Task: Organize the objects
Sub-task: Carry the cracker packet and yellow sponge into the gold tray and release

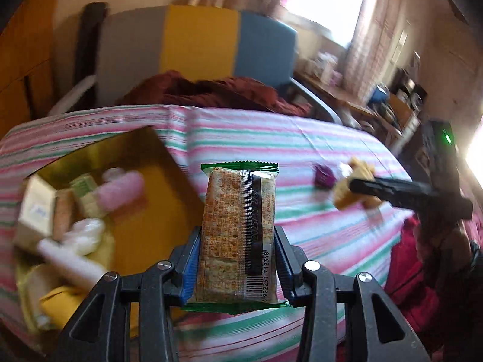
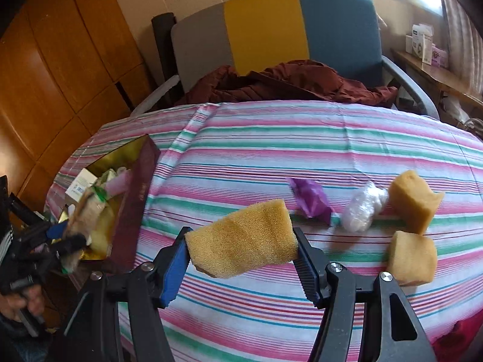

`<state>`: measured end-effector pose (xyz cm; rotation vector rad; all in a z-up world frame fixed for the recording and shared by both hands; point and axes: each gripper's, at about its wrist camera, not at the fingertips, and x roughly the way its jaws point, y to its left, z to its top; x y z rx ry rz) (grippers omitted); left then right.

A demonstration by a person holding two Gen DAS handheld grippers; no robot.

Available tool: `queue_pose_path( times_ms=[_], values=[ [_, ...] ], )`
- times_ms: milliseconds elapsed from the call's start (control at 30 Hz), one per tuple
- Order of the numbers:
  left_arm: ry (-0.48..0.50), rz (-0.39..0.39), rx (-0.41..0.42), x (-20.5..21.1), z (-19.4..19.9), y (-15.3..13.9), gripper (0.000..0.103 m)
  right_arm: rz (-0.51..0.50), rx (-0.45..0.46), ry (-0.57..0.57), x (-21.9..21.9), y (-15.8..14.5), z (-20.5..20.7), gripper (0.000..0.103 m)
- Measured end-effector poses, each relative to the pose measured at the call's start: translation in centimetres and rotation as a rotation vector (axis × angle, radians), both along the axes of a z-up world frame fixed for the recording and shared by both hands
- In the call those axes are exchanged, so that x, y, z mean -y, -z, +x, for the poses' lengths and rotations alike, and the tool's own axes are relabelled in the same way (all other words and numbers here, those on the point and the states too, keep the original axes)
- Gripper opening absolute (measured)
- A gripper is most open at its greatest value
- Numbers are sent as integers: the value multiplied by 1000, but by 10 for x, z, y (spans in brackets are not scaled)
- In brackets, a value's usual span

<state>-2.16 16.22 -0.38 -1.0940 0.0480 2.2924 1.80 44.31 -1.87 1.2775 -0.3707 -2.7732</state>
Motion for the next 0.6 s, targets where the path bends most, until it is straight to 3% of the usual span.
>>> queue_pose_path(
  times_ms=[333,600],
  values=[
    [-213,77,19,99,-10,-5,44,-33,-63,-183,100,-21,-12,66],
    [-227,129,36,114,-22,-4,44,-6,-23,-395,203,-5,-29,67]
  ],
)
